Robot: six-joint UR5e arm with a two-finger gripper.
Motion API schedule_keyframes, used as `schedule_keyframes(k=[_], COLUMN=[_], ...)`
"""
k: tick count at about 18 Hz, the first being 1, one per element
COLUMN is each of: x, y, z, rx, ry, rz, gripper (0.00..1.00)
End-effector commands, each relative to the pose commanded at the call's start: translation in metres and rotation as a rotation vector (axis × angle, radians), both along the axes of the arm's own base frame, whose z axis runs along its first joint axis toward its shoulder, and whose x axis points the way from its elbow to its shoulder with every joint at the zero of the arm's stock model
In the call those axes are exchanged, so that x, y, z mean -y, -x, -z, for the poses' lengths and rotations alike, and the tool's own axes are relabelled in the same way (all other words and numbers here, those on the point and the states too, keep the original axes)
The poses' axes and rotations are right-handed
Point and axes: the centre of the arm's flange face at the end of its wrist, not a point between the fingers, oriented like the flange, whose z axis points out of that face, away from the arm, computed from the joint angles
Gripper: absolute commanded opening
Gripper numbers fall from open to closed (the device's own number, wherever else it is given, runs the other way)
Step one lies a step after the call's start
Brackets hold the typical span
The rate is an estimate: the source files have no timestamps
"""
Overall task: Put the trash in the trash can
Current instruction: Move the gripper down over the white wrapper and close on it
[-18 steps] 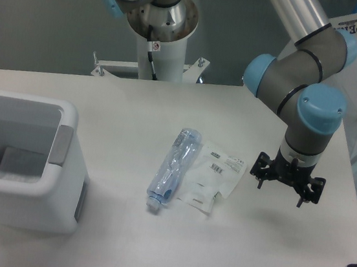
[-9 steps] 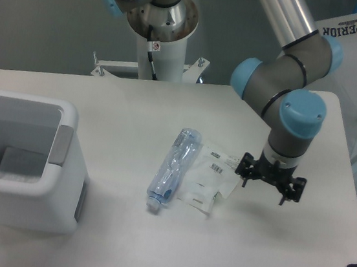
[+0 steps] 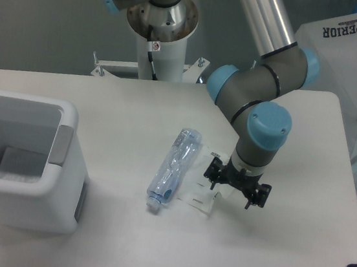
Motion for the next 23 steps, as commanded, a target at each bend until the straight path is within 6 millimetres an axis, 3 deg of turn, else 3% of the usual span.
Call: schedule_keyframes(k=[5, 6, 8, 10, 19, 23], x=[-0.003, -0.002, -0.002, 0.0, -0.003, -0.006], y=[-0.011, -0.012, -0.014, -0.016, -0.005, 0.015], z=[0.018, 0.021, 0.02, 0.026, 0.002, -0.044], rx=[0.027, 0.033, 0.034, 0.04, 0.001, -0.067], ry=[0.024, 0.026, 0.027, 0.037, 0.005, -0.041], rz=[0.011, 0.012, 0.014, 0.015, 0.018, 0.004], gripper=[0.83, 0.72, 0.32, 0.0, 0.0, 0.0])
